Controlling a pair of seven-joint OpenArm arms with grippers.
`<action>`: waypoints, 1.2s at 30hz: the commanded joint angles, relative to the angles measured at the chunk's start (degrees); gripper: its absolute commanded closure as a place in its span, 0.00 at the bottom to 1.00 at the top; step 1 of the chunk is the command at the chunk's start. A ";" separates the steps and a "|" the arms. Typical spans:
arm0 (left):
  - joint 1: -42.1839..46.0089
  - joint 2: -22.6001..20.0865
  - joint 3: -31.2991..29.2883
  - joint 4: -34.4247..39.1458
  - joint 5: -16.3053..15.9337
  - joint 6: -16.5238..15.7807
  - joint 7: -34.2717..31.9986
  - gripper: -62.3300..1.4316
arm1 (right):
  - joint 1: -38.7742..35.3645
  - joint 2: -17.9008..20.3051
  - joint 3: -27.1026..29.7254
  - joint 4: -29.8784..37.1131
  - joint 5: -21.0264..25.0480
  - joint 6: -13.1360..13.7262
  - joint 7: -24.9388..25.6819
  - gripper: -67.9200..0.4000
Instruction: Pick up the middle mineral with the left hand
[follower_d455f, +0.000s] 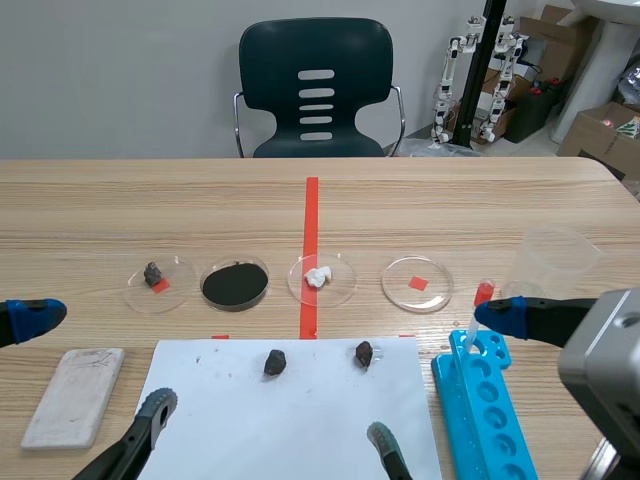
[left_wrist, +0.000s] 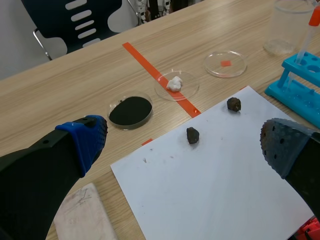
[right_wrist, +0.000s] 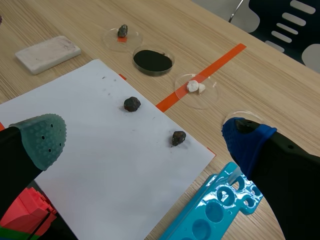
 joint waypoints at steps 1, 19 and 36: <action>-0.31 -0.15 -0.09 0.61 -0.33 0.11 -0.48 0.00 | 0.04 -0.15 0.37 1.16 0.39 0.00 0.85 0.00; -1.55 -0.15 0.20 0.61 -0.35 0.04 1.22 0.00 | 0.04 -0.15 0.37 1.16 0.39 0.00 0.85 0.00; -32.02 3.21 10.56 0.61 -21.88 2.99 54.12 0.00 | 0.04 -0.15 0.37 1.16 0.39 0.00 0.87 0.00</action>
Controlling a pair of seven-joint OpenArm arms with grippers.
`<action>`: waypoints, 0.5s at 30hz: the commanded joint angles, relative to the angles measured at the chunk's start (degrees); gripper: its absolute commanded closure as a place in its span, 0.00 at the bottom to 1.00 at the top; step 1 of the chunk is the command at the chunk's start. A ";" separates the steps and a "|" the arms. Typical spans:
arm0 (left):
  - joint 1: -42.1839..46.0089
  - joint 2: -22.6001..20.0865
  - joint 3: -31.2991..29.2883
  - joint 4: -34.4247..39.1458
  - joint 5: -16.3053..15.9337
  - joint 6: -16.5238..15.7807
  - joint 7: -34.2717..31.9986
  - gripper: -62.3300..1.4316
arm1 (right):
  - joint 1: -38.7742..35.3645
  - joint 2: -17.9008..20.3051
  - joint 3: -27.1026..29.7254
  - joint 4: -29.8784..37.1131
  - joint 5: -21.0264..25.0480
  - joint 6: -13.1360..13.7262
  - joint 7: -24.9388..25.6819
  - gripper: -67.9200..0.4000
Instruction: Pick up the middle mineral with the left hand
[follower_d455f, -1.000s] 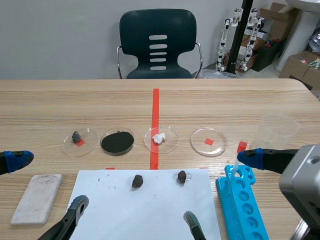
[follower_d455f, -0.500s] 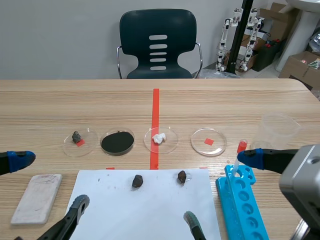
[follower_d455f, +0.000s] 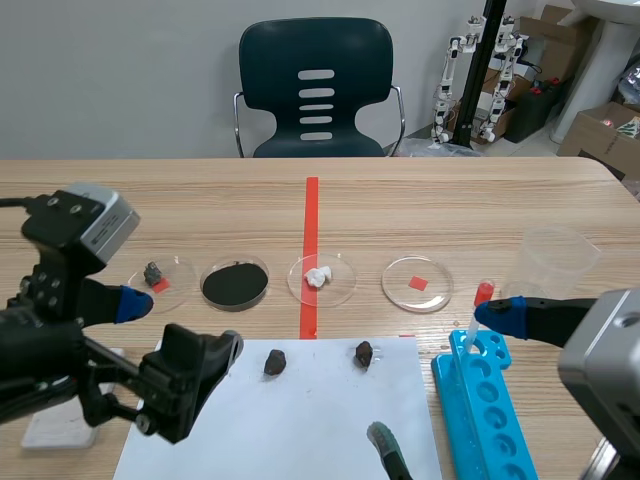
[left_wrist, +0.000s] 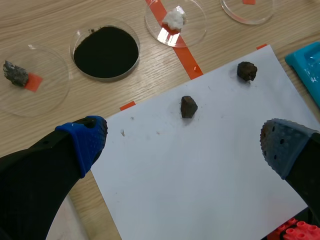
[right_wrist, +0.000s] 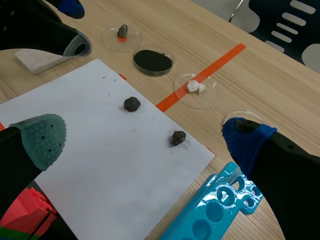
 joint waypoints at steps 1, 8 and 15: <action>-3.06 1.66 1.38 0.61 -0.20 2.84 1.88 0.00 | 0.04 -0.15 0.37 1.16 0.39 0.00 0.87 0.00; -16.15 6.27 8.41 -3.98 -0.15 14.82 15.98 0.00 | 0.04 -0.15 0.37 1.16 0.39 0.00 0.85 0.00; -27.36 9.05 16.63 -13.33 0.24 24.83 28.02 0.00 | 0.04 -0.15 0.37 1.16 0.39 0.00 0.87 0.00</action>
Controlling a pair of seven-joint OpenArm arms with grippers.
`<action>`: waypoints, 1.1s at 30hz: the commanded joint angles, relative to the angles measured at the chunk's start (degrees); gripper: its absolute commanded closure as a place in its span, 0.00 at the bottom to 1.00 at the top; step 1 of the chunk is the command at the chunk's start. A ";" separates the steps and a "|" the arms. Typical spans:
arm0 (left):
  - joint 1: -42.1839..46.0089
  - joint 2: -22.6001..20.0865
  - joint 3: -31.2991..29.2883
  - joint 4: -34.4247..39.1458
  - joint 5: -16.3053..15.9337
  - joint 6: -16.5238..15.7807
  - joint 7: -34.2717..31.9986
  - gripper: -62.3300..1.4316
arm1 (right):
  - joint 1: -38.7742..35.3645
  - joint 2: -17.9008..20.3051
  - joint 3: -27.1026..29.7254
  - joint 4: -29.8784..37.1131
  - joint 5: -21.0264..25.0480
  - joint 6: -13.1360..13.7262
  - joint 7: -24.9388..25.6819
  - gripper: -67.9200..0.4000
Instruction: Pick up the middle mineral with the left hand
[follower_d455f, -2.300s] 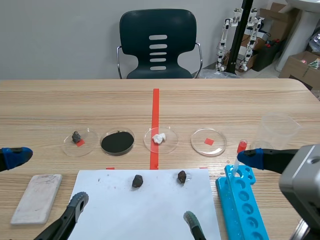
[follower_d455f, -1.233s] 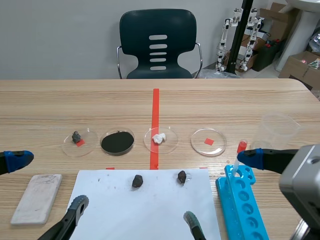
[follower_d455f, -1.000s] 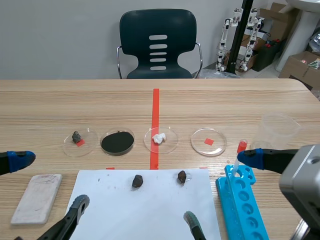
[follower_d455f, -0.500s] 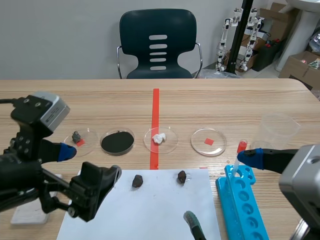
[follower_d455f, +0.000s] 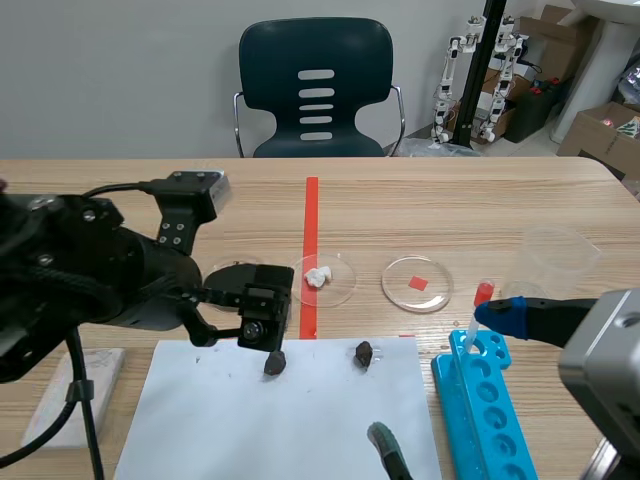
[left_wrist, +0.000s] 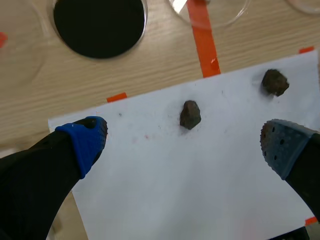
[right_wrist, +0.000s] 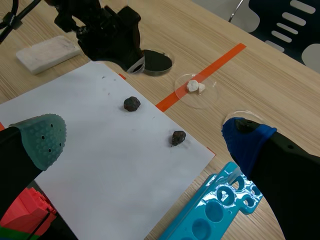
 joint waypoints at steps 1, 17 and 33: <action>-2.16 1.27 0.81 -1.88 0.04 0.76 1.11 0.00 | 0.04 -0.15 0.37 1.16 0.39 0.00 0.87 0.00; -13.92 9.60 10.47 -21.90 0.07 9.53 2.97 0.00 | 0.04 -0.15 0.37 1.16 0.39 0.00 0.87 0.00; -14.84 13.51 11.58 -29.27 6.10 12.90 1.09 0.00 | 0.04 -0.15 0.37 1.16 0.39 0.00 0.87 0.00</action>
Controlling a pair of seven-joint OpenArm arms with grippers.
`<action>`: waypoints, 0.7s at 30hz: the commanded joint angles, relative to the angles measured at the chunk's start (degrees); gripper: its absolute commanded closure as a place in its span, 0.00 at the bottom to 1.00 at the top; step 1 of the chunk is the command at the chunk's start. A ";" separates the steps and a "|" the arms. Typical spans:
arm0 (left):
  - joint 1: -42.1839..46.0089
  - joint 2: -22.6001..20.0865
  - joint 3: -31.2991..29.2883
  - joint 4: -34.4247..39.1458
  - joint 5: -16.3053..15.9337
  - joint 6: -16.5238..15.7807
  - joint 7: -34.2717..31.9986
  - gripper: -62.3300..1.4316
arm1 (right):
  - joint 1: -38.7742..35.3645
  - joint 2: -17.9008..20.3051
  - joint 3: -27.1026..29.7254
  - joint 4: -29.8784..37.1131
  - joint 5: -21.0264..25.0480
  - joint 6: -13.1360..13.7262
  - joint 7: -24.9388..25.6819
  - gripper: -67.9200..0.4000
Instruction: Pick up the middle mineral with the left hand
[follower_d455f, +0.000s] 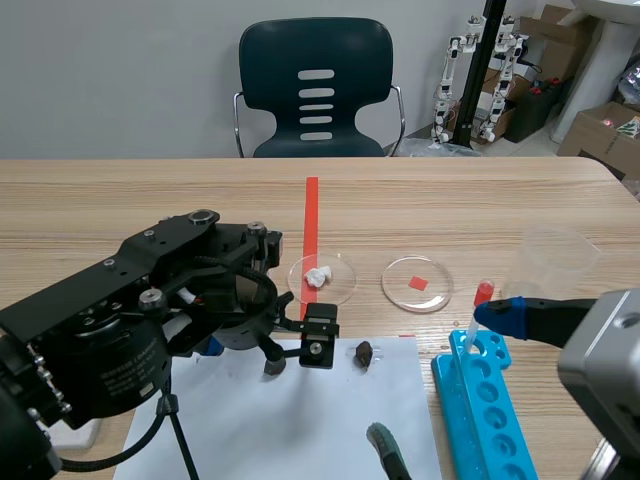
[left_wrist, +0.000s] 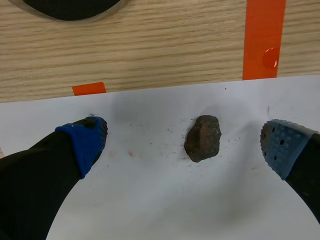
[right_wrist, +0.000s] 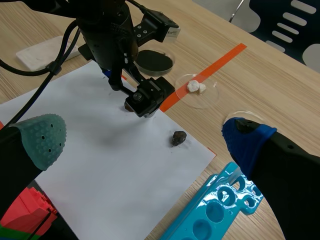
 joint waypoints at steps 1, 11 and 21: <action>-0.52 1.03 0.07 0.28 0.07 0.09 -0.11 0.00 | 0.04 -0.15 0.37 1.16 0.39 0.00 0.85 0.00; -0.63 1.05 0.46 -0.57 0.13 0.44 0.09 0.15 | 0.04 -0.15 0.37 1.16 0.39 0.00 0.85 0.00; -0.63 1.03 0.46 -0.57 0.09 1.46 1.84 0.35 | 0.04 -0.15 0.37 1.16 0.39 0.00 0.85 0.00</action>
